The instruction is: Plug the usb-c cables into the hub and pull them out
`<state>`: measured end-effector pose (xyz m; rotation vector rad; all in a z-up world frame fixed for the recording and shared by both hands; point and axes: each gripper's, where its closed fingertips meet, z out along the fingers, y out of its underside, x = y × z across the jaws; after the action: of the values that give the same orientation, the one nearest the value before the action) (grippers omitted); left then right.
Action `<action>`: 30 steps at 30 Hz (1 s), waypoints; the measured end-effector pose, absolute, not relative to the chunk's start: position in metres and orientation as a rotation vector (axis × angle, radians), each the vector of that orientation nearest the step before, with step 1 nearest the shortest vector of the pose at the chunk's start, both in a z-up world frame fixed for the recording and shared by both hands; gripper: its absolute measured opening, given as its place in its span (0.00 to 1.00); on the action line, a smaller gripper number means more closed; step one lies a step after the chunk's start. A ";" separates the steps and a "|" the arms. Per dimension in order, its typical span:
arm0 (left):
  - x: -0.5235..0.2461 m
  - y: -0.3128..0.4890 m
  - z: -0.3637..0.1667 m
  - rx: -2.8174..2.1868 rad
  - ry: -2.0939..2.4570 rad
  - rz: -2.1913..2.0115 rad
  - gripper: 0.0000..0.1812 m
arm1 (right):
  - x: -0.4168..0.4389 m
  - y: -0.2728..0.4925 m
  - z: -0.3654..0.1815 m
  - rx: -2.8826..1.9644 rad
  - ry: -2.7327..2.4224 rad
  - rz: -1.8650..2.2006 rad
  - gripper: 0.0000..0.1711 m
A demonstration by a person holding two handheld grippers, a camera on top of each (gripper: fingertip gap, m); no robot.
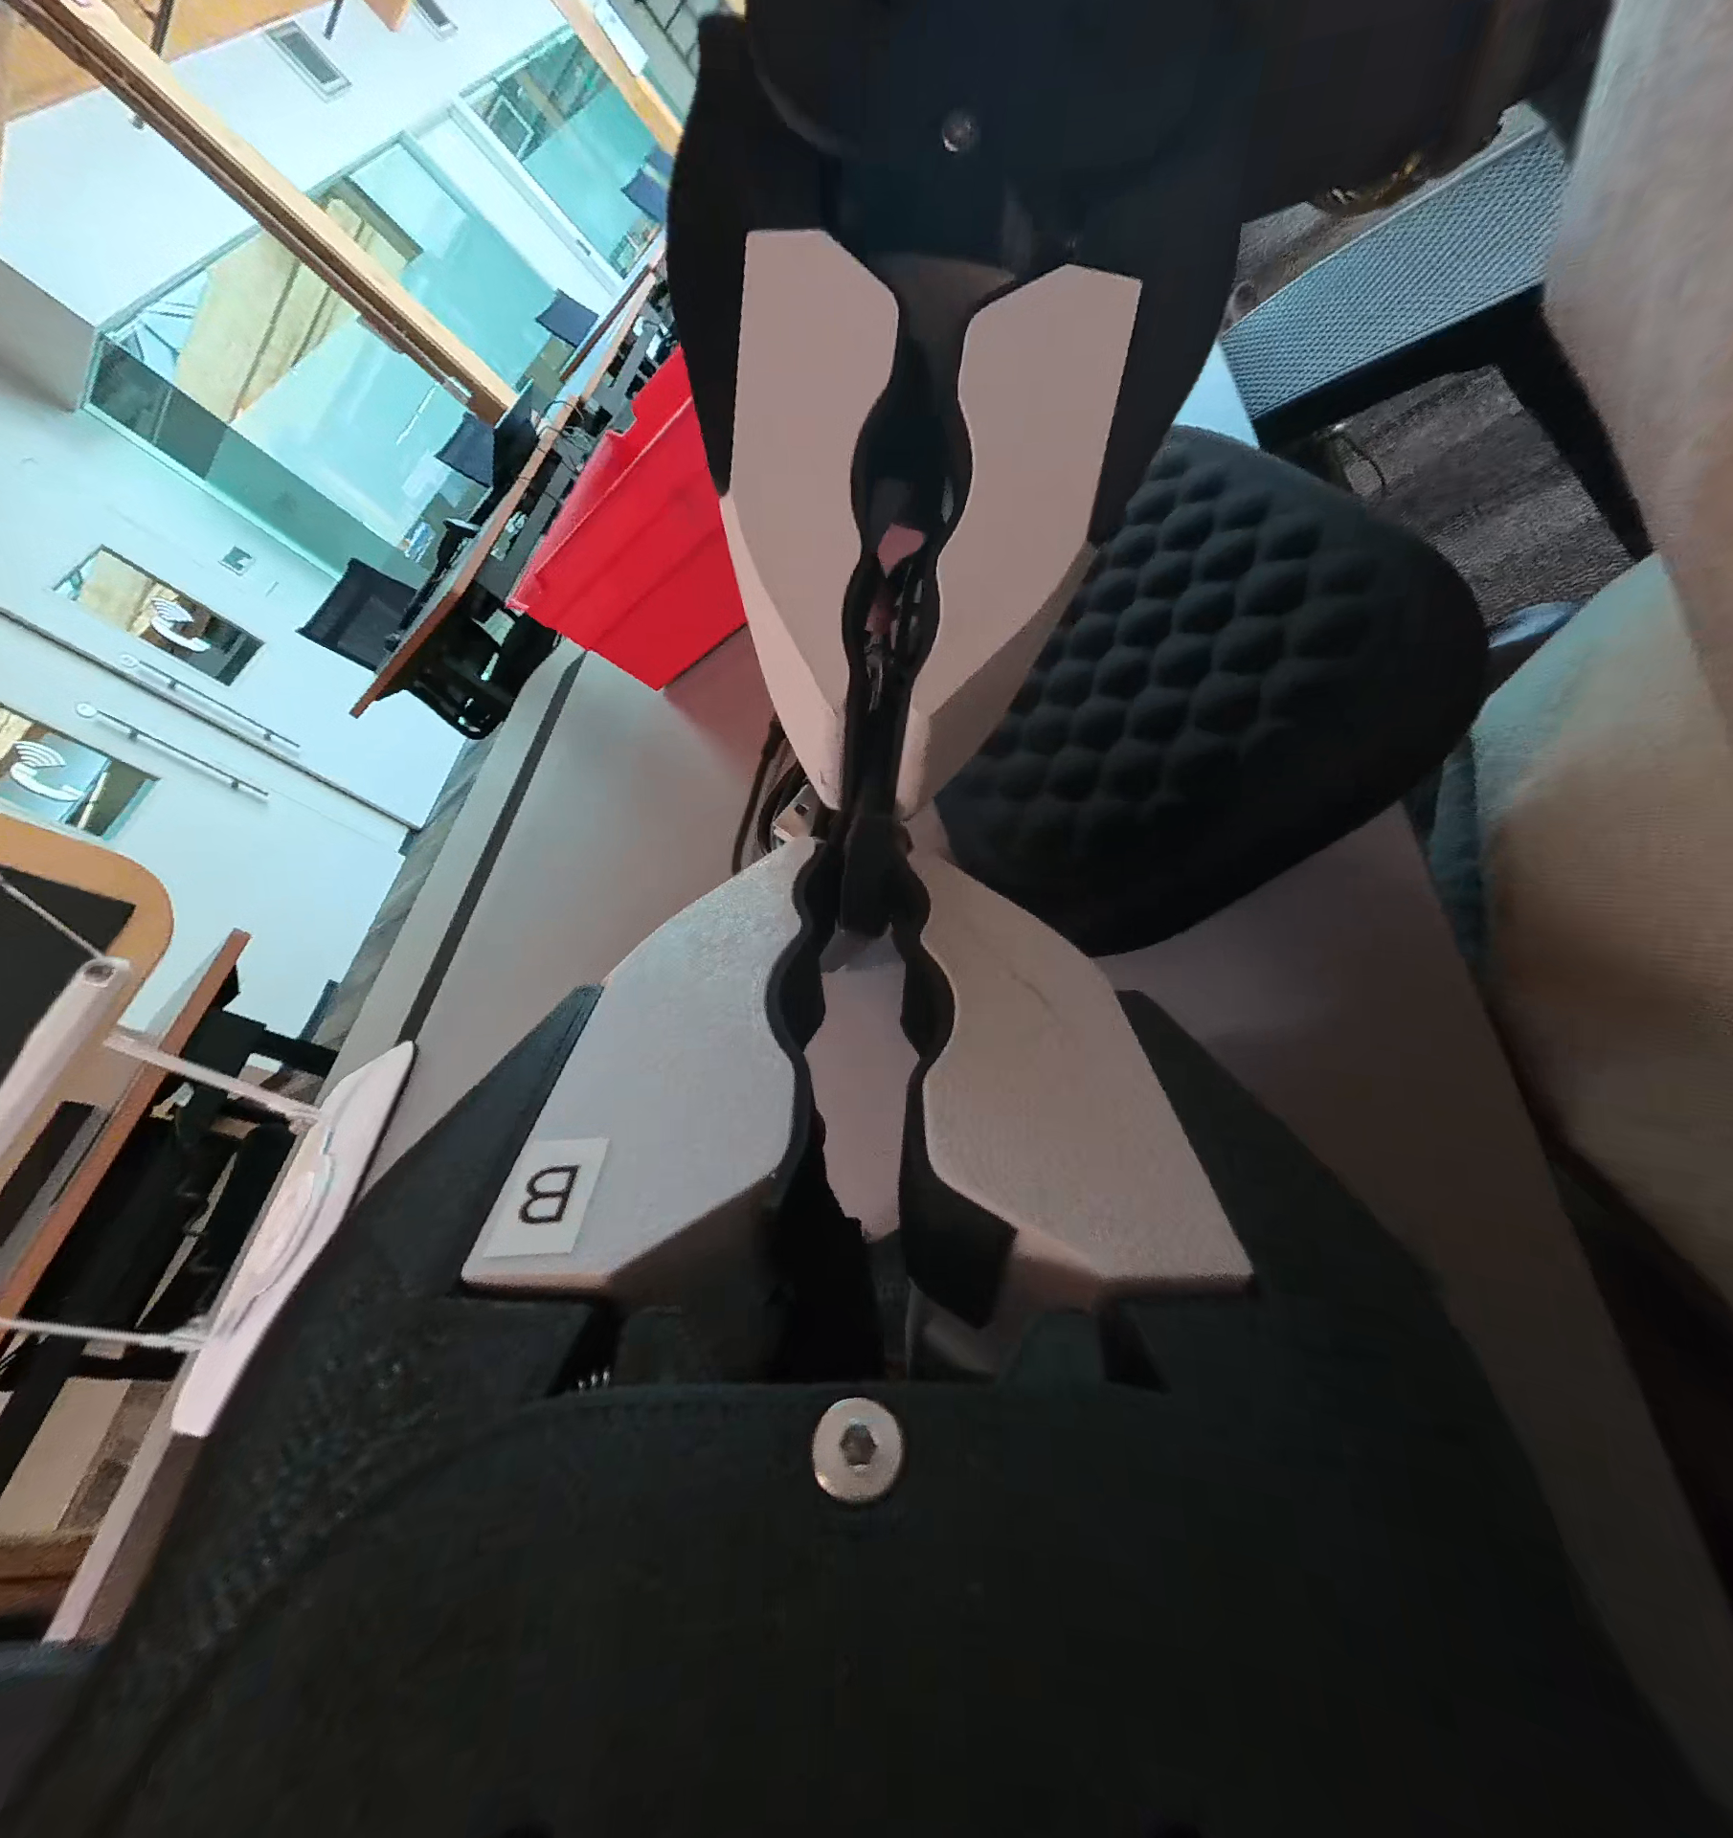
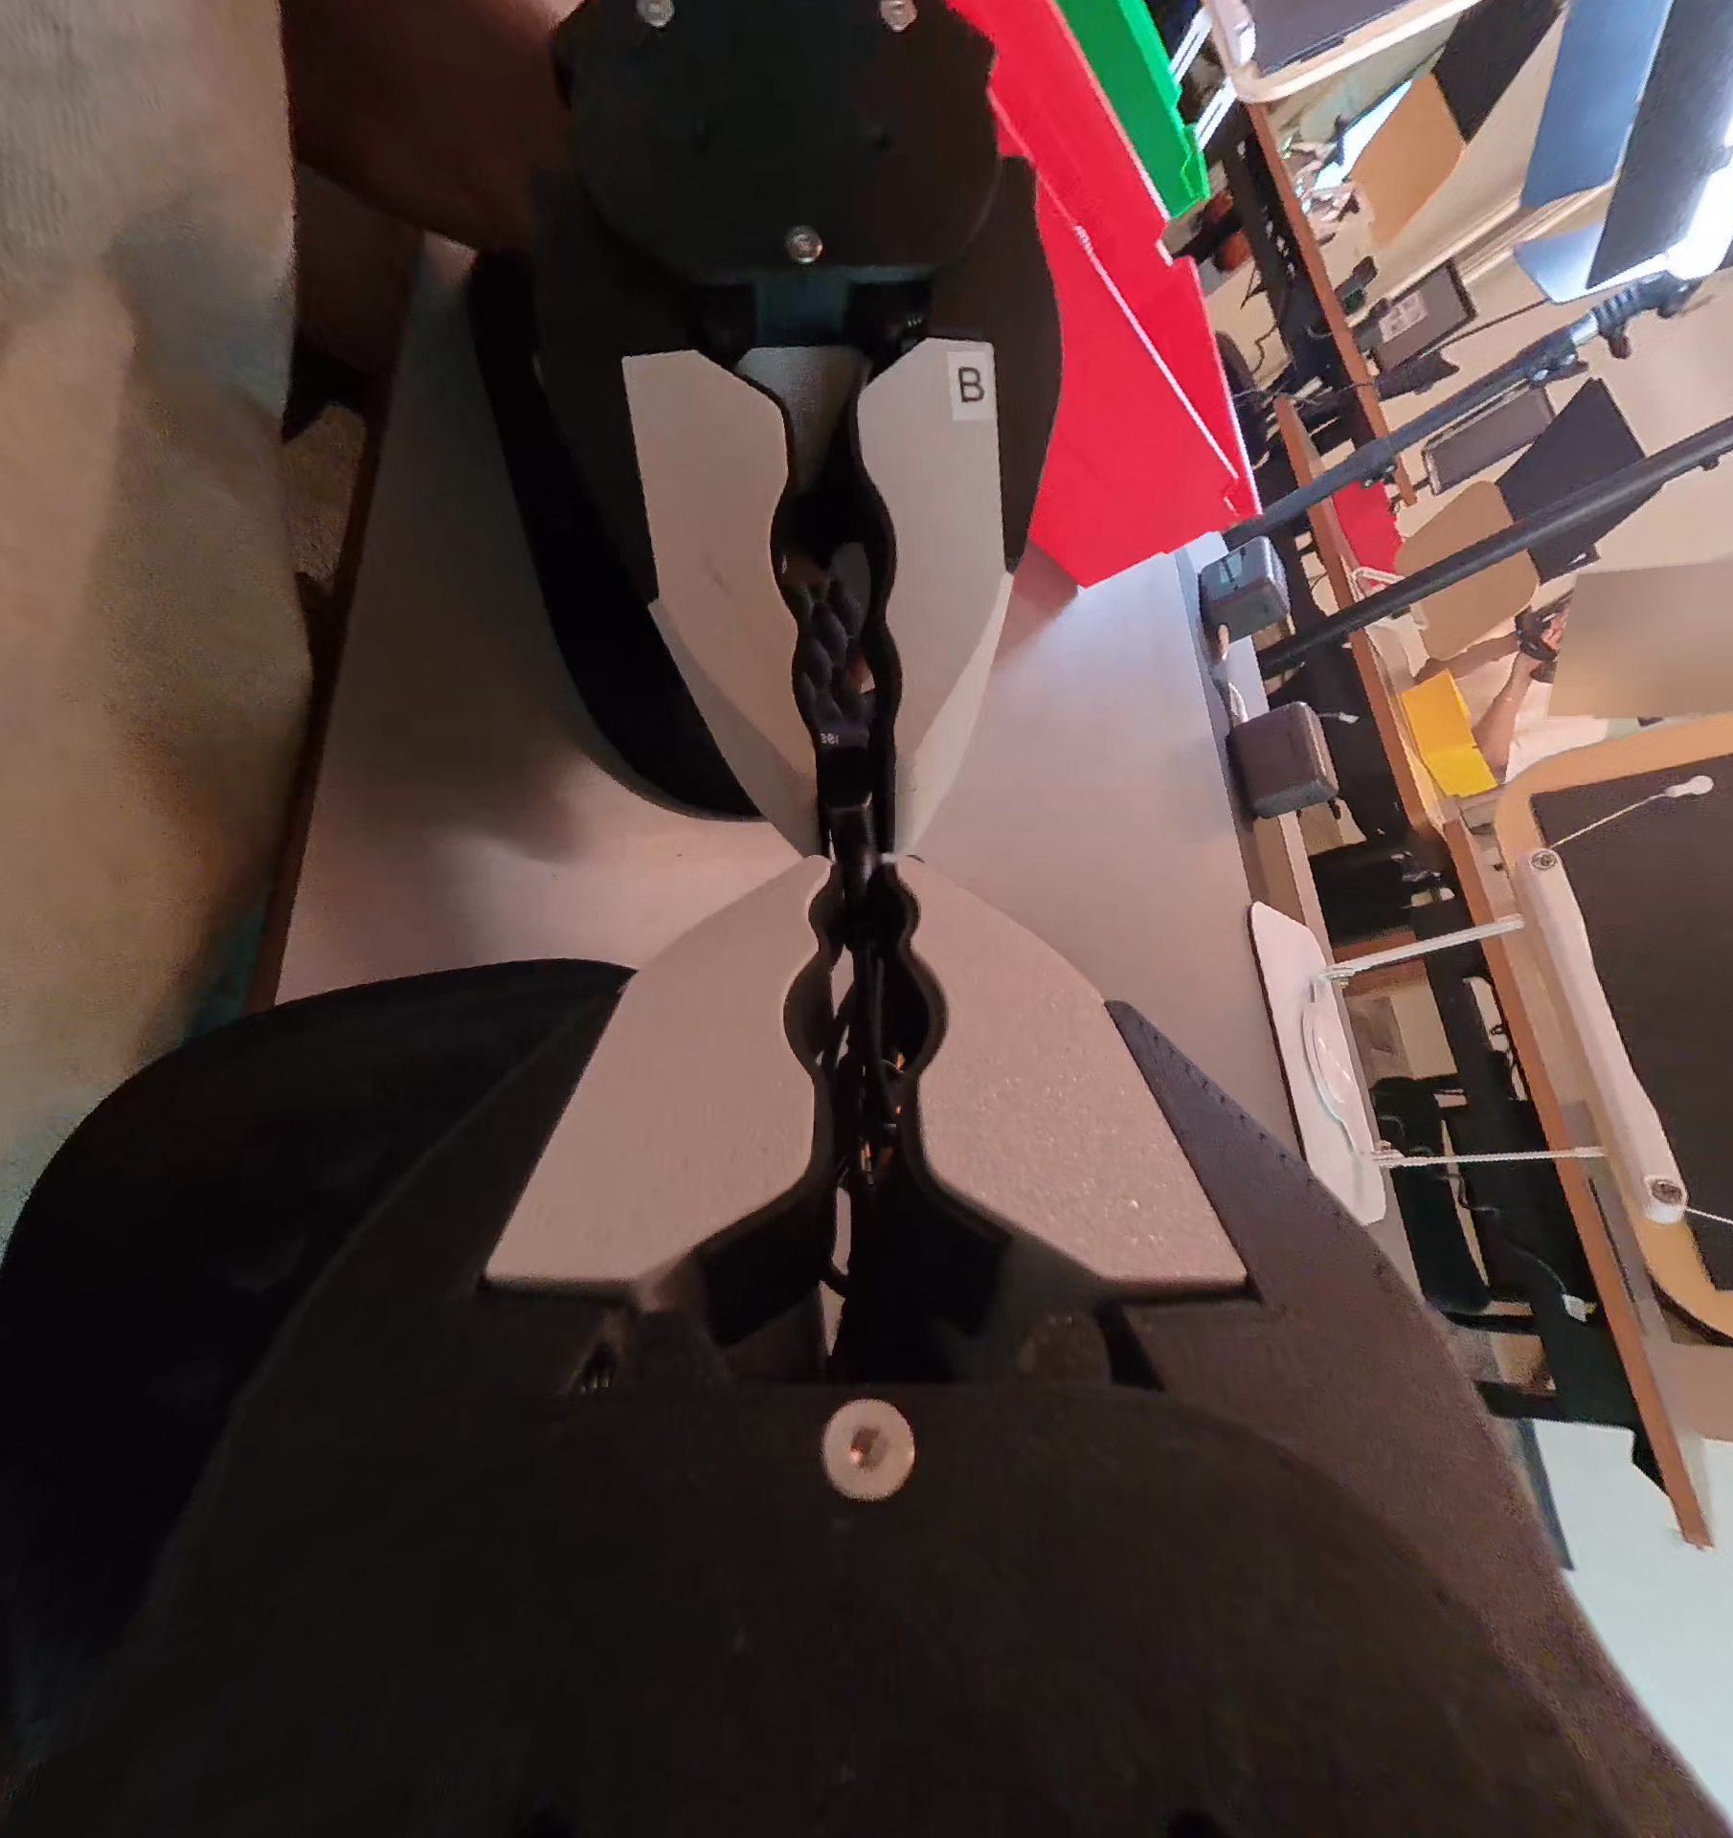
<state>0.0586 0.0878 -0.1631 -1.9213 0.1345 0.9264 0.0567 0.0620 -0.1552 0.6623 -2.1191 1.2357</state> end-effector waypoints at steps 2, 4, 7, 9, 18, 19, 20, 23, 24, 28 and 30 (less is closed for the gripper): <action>0.056 0.084 -0.162 -1.919 0.102 0.935 0.06 | 0.052 0.066 -0.154 0.640 -2.122 1.260 0.03; 0.027 0.012 -0.185 -2.107 -0.127 1.107 0.01 | 0.017 0.105 -0.140 0.437 -2.083 1.210 0.03; 0.066 0.071 -0.114 -1.770 0.078 0.844 0.00 | 0.030 0.099 -0.109 0.453 -2.080 1.471 0.03; 0.041 0.081 -0.111 -1.814 0.111 1.073 0.01 | 0.037 0.076 -0.114 0.558 -2.084 1.372 0.03; 0.022 0.064 -0.082 -1.387 -0.326 1.126 0.20 | 0.012 0.064 -0.085 -0.220 -1.973 1.817 0.03; 0.023 0.066 -0.073 -1.298 -0.373 1.079 0.20 | 0.007 0.064 -0.081 -0.319 -1.921 1.856 0.03; 0.021 0.066 -0.065 -1.232 -0.422 1.037 0.20 | 0.003 0.064 -0.078 -0.372 -1.877 1.863 0.03; 0.009 0.063 -0.056 -1.156 -0.526 0.937 0.20 | 0.001 0.059 -0.075 -0.413 -1.812 1.849 0.03; 0.005 0.064 -0.057 -1.149 -0.545 0.890 0.20 | 0.004 0.057 -0.075 -0.401 -1.802 1.847 0.03; -0.001 0.066 -0.063 -1.149 -0.553 0.742 0.18 | 0.009 0.049 -0.076 -0.342 -1.775 1.770 0.03; 0.001 0.066 -0.063 -1.134 -0.539 0.700 0.16 | 0.013 0.046 -0.077 -0.318 -1.766 1.750 0.03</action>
<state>0.0013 0.0660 -0.0627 -1.1339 -0.5385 0.7004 0.0125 0.0458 -0.0766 -0.3184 -1.7663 1.7502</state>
